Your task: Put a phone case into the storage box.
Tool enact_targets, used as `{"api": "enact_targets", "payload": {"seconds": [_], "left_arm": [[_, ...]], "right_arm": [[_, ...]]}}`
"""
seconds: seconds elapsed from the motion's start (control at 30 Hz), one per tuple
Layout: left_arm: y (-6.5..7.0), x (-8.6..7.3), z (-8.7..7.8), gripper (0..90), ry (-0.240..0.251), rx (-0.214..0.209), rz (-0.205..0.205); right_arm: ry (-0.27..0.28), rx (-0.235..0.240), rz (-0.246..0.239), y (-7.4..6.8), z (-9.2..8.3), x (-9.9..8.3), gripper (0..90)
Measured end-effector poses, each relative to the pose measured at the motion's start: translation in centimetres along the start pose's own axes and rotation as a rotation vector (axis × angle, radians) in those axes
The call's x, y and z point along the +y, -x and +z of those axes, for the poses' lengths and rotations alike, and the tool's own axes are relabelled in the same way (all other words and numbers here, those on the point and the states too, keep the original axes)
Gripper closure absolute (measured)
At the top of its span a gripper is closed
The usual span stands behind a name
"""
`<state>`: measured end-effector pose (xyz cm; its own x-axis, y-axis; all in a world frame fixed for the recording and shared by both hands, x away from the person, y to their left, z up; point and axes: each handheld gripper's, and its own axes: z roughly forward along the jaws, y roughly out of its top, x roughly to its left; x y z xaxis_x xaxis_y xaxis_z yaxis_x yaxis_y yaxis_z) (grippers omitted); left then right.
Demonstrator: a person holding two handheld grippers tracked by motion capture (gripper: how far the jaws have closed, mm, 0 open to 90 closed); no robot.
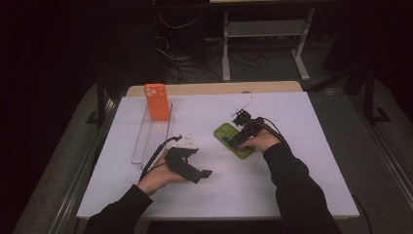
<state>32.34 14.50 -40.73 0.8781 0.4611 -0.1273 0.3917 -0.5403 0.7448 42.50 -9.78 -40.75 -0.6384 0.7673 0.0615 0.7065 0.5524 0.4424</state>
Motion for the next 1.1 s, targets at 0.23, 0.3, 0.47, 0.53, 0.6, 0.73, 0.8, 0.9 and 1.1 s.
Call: {"api": "enact_targets", "payload": {"seconds": [0.23,0.3,0.47,0.53,0.6,0.73,0.8,0.9,1.1], "left_arm": [[0.0,0.0,0.1,0.0,-0.006,-0.003,0.002],[0.1,-0.1,0.1,0.0,-0.009,-0.005,-0.003],[0.1,-0.1,0.2,0.0,-0.008,-0.005,0.000],[0.1,-0.1,0.2,0.0,-0.009,-0.004,0.000],[0.1,-0.1,0.2,0.0,-0.012,-0.004,0.003],[0.1,-0.1,0.2,0.0,-0.013,-0.004,0.003],[0.1,-0.1,0.2,0.0,-0.015,-0.005,0.008],[0.1,-0.1,0.3,0.0,-0.015,-0.006,0.006],[0.2,-0.1,0.3,0.0,-0.017,-0.006,0.006]], "right_arm": [[-0.051,0.003,-0.032,-0.2,0.9,-0.3,0.0],[-0.066,-0.002,-0.039,-0.3,1.2,-0.3,0.0],[-0.086,-0.003,-0.038,-0.3,1.7,-0.5,0.3],[-0.092,-0.002,-0.040,-0.3,1.9,-0.6,1.2],[-0.098,0.006,-0.040,-0.3,2.1,-0.6,2.5],[-0.118,0.009,-0.042,-0.3,2.4,-0.8,5.2],[-0.121,0.010,-0.044,-0.3,2.5,-0.8,7.4],[-0.124,-0.003,-0.054,-0.3,2.4,-0.8,11.7],[-0.131,-0.010,-0.064,-0.3,2.3,-0.8,13.5]]}}
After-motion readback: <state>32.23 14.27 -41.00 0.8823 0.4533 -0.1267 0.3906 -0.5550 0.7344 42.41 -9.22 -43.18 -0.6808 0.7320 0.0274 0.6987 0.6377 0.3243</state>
